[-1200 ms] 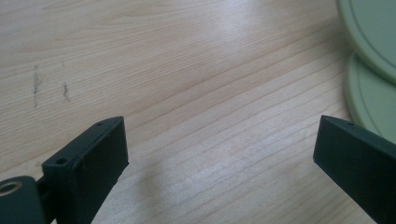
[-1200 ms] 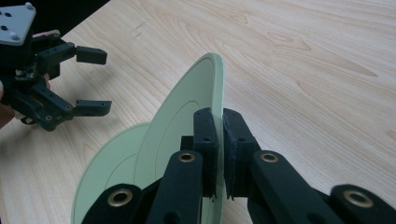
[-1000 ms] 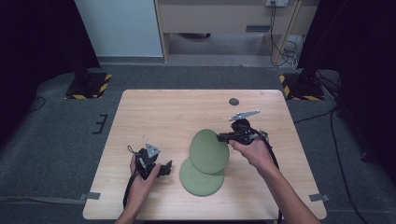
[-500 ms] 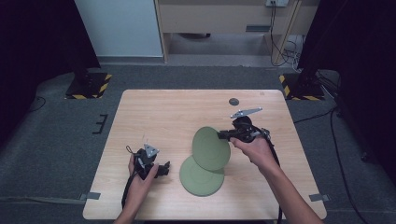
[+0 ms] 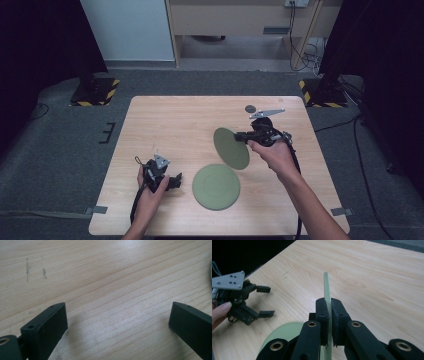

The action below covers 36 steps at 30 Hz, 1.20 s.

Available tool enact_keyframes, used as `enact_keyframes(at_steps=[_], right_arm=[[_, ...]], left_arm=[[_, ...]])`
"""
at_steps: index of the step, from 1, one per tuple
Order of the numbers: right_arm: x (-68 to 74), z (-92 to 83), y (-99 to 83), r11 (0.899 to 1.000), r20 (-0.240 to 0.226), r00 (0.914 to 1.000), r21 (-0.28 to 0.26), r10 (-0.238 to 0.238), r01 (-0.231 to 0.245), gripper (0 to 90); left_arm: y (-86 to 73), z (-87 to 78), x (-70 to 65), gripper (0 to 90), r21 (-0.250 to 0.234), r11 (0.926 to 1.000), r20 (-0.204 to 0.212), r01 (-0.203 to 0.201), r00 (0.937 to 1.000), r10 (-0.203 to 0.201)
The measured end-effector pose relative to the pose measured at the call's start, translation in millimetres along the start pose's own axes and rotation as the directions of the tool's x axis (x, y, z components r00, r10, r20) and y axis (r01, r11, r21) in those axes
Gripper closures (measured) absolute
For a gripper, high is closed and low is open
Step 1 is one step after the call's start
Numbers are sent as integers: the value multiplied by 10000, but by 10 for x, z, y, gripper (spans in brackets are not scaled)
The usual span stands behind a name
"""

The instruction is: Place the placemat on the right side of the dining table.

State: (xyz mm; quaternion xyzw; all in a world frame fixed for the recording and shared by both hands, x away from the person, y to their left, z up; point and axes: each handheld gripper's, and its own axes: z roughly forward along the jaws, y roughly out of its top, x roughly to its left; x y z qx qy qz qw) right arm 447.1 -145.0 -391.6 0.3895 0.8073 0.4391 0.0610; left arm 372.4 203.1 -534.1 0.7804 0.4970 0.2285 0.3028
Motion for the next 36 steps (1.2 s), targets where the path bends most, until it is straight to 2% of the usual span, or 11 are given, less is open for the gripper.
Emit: enact_keyframes(at_steps=[7,12,16,17,27,31,34,36], right_arm=[[-103,-31,112,9979,670,9966,-470,471,-440,860],[-231,-32,166,9925,1202,9879,-853,980,-880,860],[-285,-27,186,9922,1558,9827,-897,1001,-868,860],[-319,-32,195,9912,1740,9785,-907,1112,-965,860],[-438,-69,188,9877,2235,9653,-1074,1351,-1134,860],[-488,-80,184,9850,2507,9559,-1169,1529,-1269,860],[-517,-86,180,9845,2610,9526,-1189,1564,-1291,860],[-562,-100,169,9828,2779,9461,-1245,1666,-1365,860]], left_arm=[[-1,2,-7,12,4,10000,54,-12,10000,12],[-1,3,-5,11,10,10000,79,3,10000,-3],[-3,6,2,9,21,10000,117,63,9999,-63],[-3,6,2,9,23,10000,116,71,9999,-71],[-3,7,2,8,24,10000,147,62,9999,-62],[-3,9,1,8,17,10000,171,64,9998,-64],[-3,10,2,8,17,10000,183,61,9998,-61],[-3,10,1,8,16,10000,181,64,9998,-64]])
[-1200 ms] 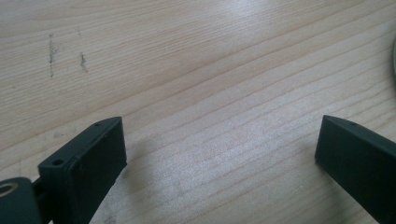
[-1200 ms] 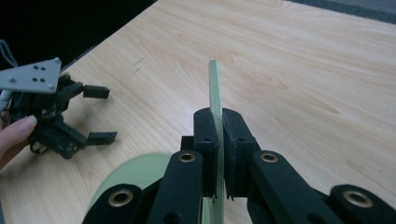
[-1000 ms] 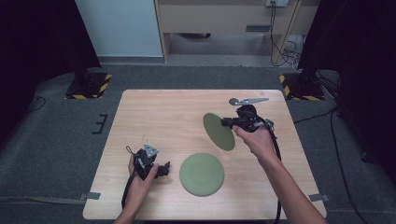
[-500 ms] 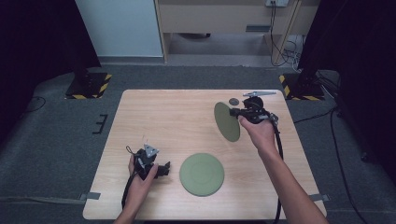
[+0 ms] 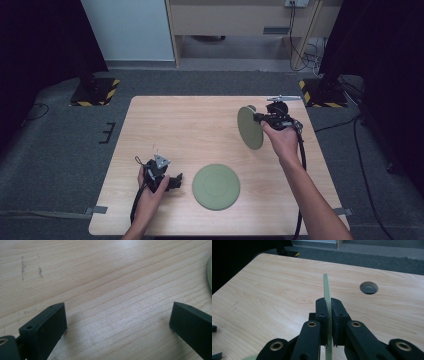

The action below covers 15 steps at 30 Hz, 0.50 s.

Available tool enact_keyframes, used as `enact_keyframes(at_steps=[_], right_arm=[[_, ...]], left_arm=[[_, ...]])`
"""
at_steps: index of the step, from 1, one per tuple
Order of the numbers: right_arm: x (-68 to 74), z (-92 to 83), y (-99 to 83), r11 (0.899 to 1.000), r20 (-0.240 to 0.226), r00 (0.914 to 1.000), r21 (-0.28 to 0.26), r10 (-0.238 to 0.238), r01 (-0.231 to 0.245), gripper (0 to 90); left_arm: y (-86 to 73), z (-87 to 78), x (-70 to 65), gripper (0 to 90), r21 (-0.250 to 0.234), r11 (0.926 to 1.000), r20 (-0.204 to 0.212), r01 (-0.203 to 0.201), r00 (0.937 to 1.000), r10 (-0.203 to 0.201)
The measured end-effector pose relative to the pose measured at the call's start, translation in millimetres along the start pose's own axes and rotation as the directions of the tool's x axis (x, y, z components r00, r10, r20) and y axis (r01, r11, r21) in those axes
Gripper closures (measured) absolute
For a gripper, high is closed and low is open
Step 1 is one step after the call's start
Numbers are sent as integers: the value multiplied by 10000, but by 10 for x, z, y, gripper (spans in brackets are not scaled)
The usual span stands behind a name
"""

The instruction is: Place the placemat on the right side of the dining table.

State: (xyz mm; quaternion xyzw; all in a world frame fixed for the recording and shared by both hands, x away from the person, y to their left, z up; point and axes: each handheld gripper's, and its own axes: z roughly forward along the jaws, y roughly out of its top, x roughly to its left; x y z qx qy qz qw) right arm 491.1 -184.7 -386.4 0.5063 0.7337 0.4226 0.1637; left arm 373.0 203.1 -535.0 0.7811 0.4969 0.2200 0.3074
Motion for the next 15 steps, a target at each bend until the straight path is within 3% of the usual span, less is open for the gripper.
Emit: enact_keyframes(at_steps=[15], right_arm=[[-181,4,-88,9991,403,9983,-60,428,-426,859]], left_arm=[[0,3,-1,8,-4,10000,49,4,10000,-4]])
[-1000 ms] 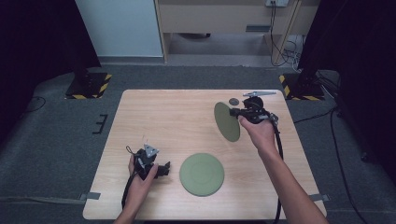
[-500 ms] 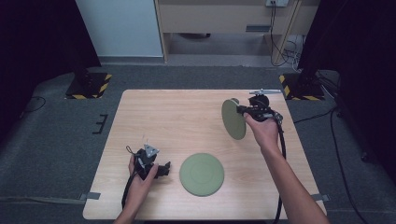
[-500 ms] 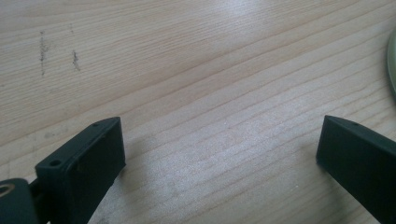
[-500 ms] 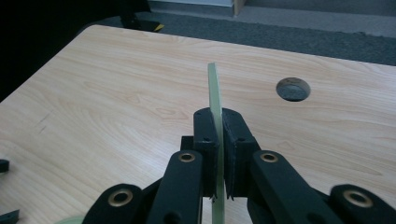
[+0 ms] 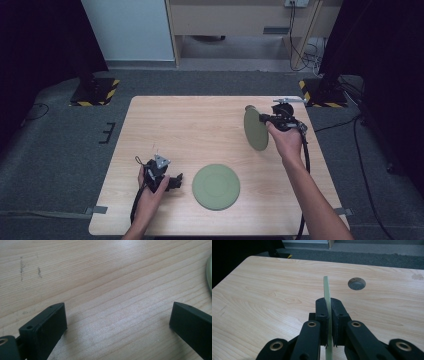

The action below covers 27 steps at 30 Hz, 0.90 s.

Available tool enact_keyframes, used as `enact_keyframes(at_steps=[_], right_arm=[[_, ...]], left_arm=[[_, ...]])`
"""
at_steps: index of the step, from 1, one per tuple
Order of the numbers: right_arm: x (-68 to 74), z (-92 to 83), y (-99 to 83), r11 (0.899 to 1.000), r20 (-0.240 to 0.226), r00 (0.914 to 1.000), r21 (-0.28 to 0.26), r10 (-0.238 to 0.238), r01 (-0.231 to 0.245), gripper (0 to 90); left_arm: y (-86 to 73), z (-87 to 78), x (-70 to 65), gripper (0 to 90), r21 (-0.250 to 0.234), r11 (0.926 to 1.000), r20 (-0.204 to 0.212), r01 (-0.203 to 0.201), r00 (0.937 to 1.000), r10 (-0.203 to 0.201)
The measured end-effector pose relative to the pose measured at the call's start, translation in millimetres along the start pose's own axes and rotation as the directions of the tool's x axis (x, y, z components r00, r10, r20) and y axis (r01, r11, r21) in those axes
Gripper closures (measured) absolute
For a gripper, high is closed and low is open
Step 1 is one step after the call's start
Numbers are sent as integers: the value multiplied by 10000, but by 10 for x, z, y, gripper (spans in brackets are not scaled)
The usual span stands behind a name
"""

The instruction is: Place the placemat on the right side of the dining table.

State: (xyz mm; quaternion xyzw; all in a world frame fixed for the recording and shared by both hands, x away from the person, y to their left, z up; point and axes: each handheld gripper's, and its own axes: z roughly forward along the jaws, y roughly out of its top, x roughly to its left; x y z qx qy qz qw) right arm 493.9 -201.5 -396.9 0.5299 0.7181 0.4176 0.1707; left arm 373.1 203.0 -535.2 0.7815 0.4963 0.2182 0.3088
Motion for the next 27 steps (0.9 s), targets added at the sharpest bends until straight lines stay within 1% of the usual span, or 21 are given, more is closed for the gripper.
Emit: enact_keyframes(at_steps=[4,6,8,13,20,21,22,27], right_arm=[[-49,-4,-34,10000,48,10000,65,56,-56,859],[-81,-15,-50,10000,80,9999,17,66,-66,859],[-115,-28,-57,9998,63,9998,13,174,-174,859],[-188,-54,-71,9999,266,9996,32,104,-105,859],[-364,-100,-123,9997,512,9984,81,240,-245,858],[-423,-102,-136,9996,580,9980,128,263,-271,858],[-423,-102,-136,9996,580,9980,128,263,-271,858],[-590,-89,-178,9990,745,9967,286,321,-343,858]], left_arm=[[0,1,3,7,6,10000,19,10,10000,-10],[0,2,4,6,6,10000,23,13,10000,-13],[0,5,3,5,3,10000,39,36,10000,-36],[0,4,0,5,4,10000,27,29,10000,-29],[-1,6,6,4,-5,10000,60,25,10000,-25],[-2,7,8,4,-11,10000,78,41,10000,-41],[-3,8,10,4,-7,10000,95,66,9999,-66],[-16,0,7,4,-38,9999,73,118,9999,-118]])
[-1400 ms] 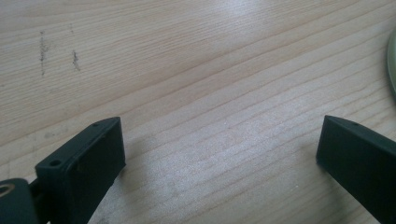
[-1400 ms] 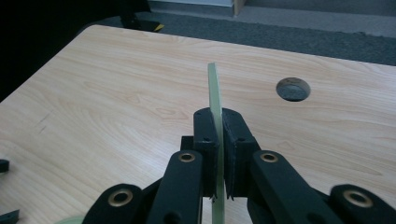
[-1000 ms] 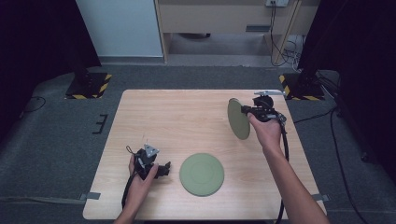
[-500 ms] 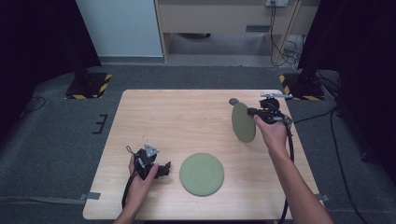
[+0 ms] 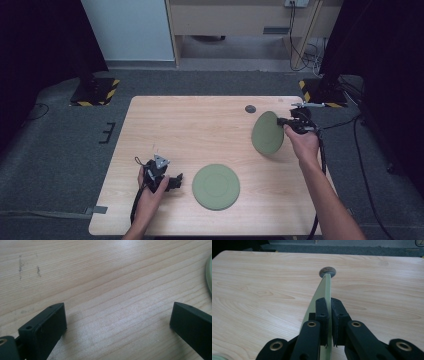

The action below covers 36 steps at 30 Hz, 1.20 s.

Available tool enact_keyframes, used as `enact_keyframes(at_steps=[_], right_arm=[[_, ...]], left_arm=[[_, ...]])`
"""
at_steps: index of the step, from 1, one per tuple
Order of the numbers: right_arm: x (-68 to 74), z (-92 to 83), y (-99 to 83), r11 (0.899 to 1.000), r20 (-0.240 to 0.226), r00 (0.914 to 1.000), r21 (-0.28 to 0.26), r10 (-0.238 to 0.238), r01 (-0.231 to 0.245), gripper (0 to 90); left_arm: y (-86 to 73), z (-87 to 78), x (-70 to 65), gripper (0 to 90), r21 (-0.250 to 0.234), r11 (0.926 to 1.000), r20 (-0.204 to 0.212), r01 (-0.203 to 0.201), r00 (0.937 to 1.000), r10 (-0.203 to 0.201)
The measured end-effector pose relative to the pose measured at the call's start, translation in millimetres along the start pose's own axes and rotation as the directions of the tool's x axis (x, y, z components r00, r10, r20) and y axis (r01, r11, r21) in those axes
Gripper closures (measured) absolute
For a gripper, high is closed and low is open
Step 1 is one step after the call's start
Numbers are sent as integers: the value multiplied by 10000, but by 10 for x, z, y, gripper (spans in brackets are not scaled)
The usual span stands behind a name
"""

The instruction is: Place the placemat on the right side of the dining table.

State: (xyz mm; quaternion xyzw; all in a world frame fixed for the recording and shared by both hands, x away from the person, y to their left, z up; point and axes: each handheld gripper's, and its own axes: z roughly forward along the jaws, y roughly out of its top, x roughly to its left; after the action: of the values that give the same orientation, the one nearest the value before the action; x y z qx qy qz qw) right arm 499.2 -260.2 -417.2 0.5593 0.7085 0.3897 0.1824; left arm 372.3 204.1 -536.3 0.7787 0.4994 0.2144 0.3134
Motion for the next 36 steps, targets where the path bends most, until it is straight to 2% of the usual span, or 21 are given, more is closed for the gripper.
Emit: enact_keyframes(at_steps=[5,20,36], right_arm=[[-227,43,-95,9994,81,9997,222,250,-252,857],[-617,210,-357,9956,33,9969,506,785,-786,856],[-799,294,-520,9895,95,9921,719,1248,-1251,851]], left_arm=[[-3,-3,-4,4,7,10000,-35,53,10000,-53],[-5,-4,-11,3,21,9999,-68,145,9999,-144],[-9,-7,-12,3,29,9999,-48,165,9999,-165]])
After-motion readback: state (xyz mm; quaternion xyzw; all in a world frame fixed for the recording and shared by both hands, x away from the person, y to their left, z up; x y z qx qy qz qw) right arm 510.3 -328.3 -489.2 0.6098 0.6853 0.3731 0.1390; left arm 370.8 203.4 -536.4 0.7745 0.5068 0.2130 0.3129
